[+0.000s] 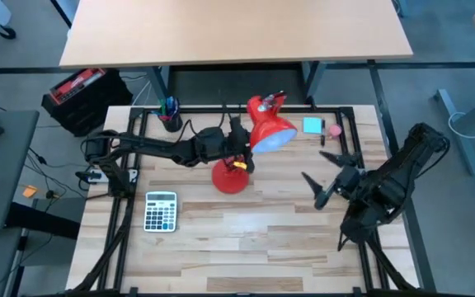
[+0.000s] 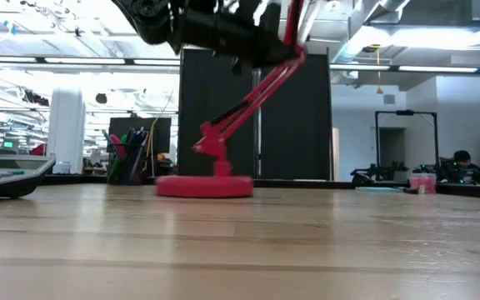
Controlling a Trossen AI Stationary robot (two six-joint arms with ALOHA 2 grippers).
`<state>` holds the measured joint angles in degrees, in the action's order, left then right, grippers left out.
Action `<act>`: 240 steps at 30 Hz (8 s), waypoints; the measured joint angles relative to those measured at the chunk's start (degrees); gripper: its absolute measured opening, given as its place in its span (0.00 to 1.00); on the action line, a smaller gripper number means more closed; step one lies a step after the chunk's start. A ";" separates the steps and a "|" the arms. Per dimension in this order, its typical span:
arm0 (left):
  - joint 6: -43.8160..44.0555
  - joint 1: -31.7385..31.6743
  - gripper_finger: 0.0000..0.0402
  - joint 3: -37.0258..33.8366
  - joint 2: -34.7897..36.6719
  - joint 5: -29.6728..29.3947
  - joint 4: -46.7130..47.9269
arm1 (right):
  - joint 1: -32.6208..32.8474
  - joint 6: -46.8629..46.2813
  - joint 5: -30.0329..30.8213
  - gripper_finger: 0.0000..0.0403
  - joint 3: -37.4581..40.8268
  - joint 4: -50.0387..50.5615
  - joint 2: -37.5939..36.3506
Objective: Screw lightbulb
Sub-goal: Insert the white lightbulb into the red desk lamp, then return to Home Position
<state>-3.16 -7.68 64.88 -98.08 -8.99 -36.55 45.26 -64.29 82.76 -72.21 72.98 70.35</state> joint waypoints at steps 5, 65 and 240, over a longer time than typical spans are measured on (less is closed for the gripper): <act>-1.33 1.89 0.12 0.11 0.20 1.81 0.15 | -1.39 -11.66 4.69 0.94 6.07 6.04 -0.88; 2.71 3.52 0.12 0.85 0.21 9.32 3.64 | -52.11 68.23 -85.30 0.50 23.57 -88.55 -12.26; 6.92 8.33 0.09 -28.64 82.88 -5.01 64.31 | -31.14 61.96 -58.20 0.02 15.55 -45.21 -31.93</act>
<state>3.76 0.64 36.24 -15.20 -14.00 27.76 14.12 -2.33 24.56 -56.66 27.77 38.43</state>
